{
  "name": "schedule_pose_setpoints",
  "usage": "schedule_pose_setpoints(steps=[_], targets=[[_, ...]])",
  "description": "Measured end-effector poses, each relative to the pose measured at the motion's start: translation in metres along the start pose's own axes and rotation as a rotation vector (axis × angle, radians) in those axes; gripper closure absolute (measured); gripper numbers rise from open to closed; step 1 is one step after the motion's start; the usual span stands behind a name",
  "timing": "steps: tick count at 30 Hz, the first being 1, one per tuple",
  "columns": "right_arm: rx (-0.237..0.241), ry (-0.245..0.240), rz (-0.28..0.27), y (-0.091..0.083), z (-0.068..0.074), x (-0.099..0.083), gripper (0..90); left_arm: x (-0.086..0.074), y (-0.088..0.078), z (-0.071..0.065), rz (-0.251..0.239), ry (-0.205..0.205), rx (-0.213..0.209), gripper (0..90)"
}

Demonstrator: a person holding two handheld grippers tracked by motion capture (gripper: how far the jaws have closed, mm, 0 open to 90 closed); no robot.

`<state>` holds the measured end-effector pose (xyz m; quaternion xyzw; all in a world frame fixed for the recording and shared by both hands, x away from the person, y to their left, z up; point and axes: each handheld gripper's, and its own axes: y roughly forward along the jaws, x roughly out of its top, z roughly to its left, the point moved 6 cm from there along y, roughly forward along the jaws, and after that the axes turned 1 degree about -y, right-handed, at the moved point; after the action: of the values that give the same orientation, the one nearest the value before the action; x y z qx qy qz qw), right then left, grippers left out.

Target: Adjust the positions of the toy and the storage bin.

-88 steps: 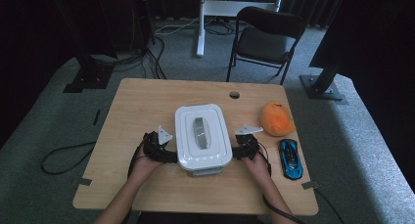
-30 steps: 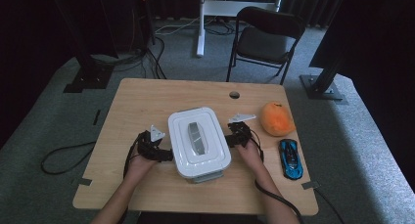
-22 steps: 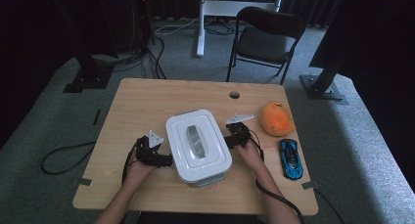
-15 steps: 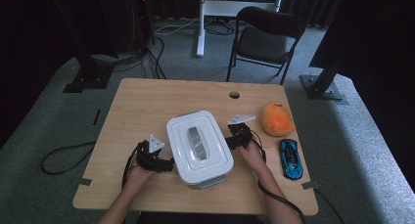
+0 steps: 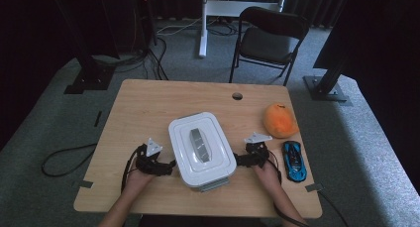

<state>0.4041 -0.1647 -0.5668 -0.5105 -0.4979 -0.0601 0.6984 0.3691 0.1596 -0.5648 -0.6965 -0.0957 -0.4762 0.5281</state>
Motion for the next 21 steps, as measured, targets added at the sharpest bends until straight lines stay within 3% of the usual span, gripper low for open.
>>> schedule_pose_setpoints(steps=[5, 10, 15, 18, 21], targets=[[0.013, 0.005, 0.02, -0.012, 0.004, -0.023, 13.6, 0.004, 0.006, -0.003, 0.005, 0.014, -0.005, 1.9], [-0.001, 0.024, 0.027, -0.022, 0.001, -0.035, 13.6, 0.01, 0.009, -0.003, -0.003, 0.015, -0.003, 1.9], [0.013, 0.051, 0.032, -0.031, -0.003, -0.045, 13.6, 0.013, 0.014, -0.009, 0.003, 0.027, -0.013, 1.9], [-0.017, 0.033, 0.049, -0.039, -0.007, -0.054, 13.6, 0.014, 0.017, -0.014, 0.004, 0.036, -0.027, 1.9], [-0.033, 0.044, 0.052, -0.044, -0.013, -0.063, 13.6, 0.014, 0.02, -0.017, 0.003, 0.047, -0.033, 1.9]])
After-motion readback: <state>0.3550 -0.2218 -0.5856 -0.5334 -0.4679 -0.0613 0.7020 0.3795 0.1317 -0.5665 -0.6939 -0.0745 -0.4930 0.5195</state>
